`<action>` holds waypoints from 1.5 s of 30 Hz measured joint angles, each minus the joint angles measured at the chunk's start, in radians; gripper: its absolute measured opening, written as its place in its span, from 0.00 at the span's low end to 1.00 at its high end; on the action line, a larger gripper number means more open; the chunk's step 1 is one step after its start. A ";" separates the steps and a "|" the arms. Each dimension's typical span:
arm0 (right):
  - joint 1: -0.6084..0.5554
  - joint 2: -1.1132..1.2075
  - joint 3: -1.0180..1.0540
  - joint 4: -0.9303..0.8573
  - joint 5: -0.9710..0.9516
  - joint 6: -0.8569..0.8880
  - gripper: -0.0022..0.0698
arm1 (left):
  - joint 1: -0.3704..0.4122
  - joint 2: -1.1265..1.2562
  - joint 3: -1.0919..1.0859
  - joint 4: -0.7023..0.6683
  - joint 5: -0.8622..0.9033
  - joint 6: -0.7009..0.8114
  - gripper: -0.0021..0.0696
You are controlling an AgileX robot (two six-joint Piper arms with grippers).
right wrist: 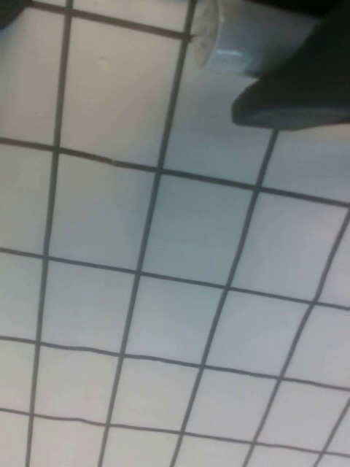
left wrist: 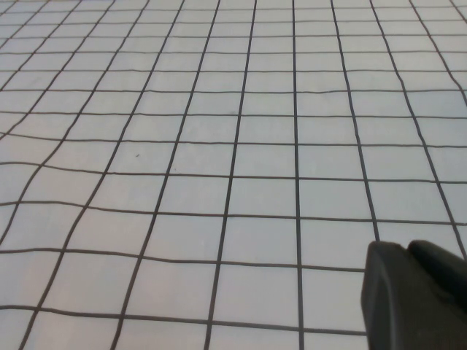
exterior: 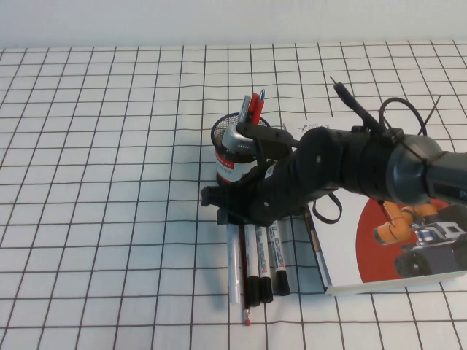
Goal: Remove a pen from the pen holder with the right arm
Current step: 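Take a marker out of the pen holder and lay it on the table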
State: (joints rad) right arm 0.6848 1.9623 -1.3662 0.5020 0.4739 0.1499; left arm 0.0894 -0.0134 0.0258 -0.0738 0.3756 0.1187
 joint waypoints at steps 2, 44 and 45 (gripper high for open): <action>0.000 0.020 -0.026 -0.002 0.004 0.000 0.19 | 0.000 0.000 0.000 0.000 0.000 0.000 0.03; 0.039 -0.337 0.038 -0.179 0.154 -0.019 0.03 | 0.000 0.000 0.000 0.000 0.000 0.000 0.03; 0.039 -0.370 0.051 -0.195 0.166 -0.019 0.02 | 0.000 0.000 0.000 0.000 0.000 0.000 0.03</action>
State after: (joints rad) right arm 0.7236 1.5919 -1.3150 0.3074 0.6404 0.1306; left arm 0.0894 -0.0134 0.0258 -0.0738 0.3756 0.1187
